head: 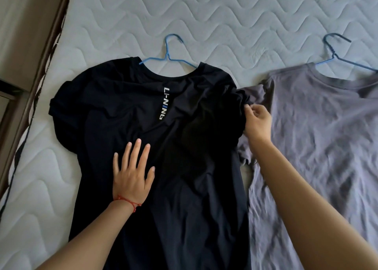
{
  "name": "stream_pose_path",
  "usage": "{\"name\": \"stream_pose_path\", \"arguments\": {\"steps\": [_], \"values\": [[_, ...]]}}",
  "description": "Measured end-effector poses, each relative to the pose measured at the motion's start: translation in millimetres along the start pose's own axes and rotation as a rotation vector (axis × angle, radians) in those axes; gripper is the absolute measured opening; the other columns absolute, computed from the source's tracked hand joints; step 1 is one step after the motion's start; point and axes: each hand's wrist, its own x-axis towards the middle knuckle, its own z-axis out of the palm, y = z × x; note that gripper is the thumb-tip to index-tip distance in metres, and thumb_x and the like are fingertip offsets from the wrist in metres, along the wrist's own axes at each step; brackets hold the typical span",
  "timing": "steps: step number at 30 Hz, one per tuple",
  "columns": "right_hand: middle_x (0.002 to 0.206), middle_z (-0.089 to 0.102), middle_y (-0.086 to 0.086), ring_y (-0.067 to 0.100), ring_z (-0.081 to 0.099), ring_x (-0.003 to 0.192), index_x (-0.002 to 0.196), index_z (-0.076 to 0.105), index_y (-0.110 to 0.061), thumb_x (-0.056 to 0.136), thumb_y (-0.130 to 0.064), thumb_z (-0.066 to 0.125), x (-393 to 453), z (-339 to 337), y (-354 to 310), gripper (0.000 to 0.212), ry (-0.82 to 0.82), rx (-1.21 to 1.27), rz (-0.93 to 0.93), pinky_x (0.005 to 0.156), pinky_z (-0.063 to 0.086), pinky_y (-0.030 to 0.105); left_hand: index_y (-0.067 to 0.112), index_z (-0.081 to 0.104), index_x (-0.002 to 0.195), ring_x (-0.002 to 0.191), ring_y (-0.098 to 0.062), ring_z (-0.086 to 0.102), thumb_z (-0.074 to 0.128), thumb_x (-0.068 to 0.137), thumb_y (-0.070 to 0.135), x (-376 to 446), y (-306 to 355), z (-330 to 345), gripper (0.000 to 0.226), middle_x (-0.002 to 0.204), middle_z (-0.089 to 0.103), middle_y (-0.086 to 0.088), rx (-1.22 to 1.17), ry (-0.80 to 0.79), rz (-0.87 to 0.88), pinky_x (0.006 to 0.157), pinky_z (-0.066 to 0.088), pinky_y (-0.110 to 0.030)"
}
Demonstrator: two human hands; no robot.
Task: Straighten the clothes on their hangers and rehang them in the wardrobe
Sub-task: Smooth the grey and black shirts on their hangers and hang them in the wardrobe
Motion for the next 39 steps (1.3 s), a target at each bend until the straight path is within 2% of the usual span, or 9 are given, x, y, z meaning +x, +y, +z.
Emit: {"name": "stream_pose_path", "arguments": {"steps": [9,15,17,21,27,30,32,36,39], "values": [[0.069,0.049,-0.012,0.011,0.052,0.071,0.093,0.052,-0.018,0.086,-0.020,0.056,-1.9,-74.0,2.8,0.008,0.605,-0.145,-0.044,0.084,0.045,0.030,0.018,0.027,0.142,0.139,-0.029,0.027,0.027,0.087,0.042,0.0,0.6,-0.2,0.060,0.152,0.029,-0.009,0.008,0.002,-0.001,0.108,0.024,-0.058],[0.118,0.056,0.003,0.014,0.053,0.105,0.127,0.046,-0.010,0.086,-0.038,0.058,1.6,-71.9,18.4,0.051,0.280,-0.059,0.193,0.088,0.040,0.025,0.018,0.028,0.142,0.138,-0.031,0.029,0.028,0.087,0.042,0.3,1.8,-1.5,0.060,0.151,0.030,-0.010,-0.001,0.009,0.002,0.107,0.025,-0.059],[0.107,0.053,0.001,0.014,0.050,0.100,0.123,0.049,-0.010,0.083,-0.039,0.064,5.2,-67.5,14.4,0.052,0.224,0.028,0.286,0.086,0.039,0.026,0.018,0.028,0.142,0.138,-0.031,0.029,0.028,0.087,0.042,0.1,1.6,-1.4,0.060,0.151,0.030,-0.010,0.000,0.012,0.003,0.107,0.025,-0.059],[0.070,0.054,0.004,0.020,0.058,0.067,0.064,0.048,-0.011,0.077,-0.024,0.072,9.4,-68.1,5.1,0.031,0.115,0.016,0.399,0.066,0.048,0.029,0.018,0.029,0.142,0.137,-0.032,0.030,0.029,0.087,0.042,-0.3,1.5,-1.9,0.060,0.151,0.030,-0.010,-0.007,0.018,0.005,0.107,0.024,-0.059],[0.064,0.049,-0.002,0.009,0.051,0.060,0.062,0.049,-0.018,0.075,-0.005,0.061,1.0,-89.7,1.8,0.022,0.224,0.191,0.117,0.055,0.040,0.020,0.017,0.030,0.141,0.138,-0.032,0.030,0.028,0.087,0.042,0.0,2.4,-2.0,0.060,0.151,0.030,-0.010,-0.011,0.016,0.003,0.108,0.024,-0.060],[0.086,0.058,0.008,0.025,0.056,0.089,0.088,0.054,-0.012,0.077,-0.002,0.057,-8.4,-101.2,27.6,0.015,0.290,-0.033,0.221,0.072,0.047,0.032,0.017,0.030,0.141,0.137,-0.032,0.030,0.029,0.087,0.042,-0.3,2.4,-2.2,0.060,0.151,0.031,-0.010,-0.007,0.015,0.002,0.107,0.025,-0.059],[0.120,0.053,0.019,0.034,0.052,0.111,0.117,0.047,-0.008,0.079,0.000,0.050,-15.1,-104.5,42.6,0.039,0.340,-0.310,0.340,0.092,0.043,0.040,0.017,0.030,0.141,0.137,-0.032,0.031,0.029,0.086,0.042,-0.1,2.8,-3.0,0.060,0.150,0.031,-0.010,-0.006,0.012,0.001,0.107,0.025,-0.059],[0.137,0.038,0.018,0.036,0.040,0.124,0.129,0.042,-0.008,0.083,-0.010,0.051,-15.2,-90.8,34.2,0.047,0.343,-0.574,-0.016,0.102,0.032,0.044,0.017,0.031,0.141,0.137,-0.032,0.031,0.029,0.086,0.042,0.3,2.6,-2.5,0.060,0.150,0.031,-0.010,-0.011,0.016,0.000,0.107,0.025,-0.059],[0.135,0.045,0.015,0.032,0.041,0.125,0.128,0.048,-0.010,0.091,-0.028,0.050,0.5,-66.3,24.9,0.041,0.125,-0.711,-0.225,0.104,0.029,0.042,0.017,0.030,0.141,0.137,-0.032,0.030,0.029,0.087,0.042,0.2,2.0,-1.5,0.060,0.151,0.031,-0.010,-0.009,0.022,0.001,0.108,0.024,-0.059]]}}
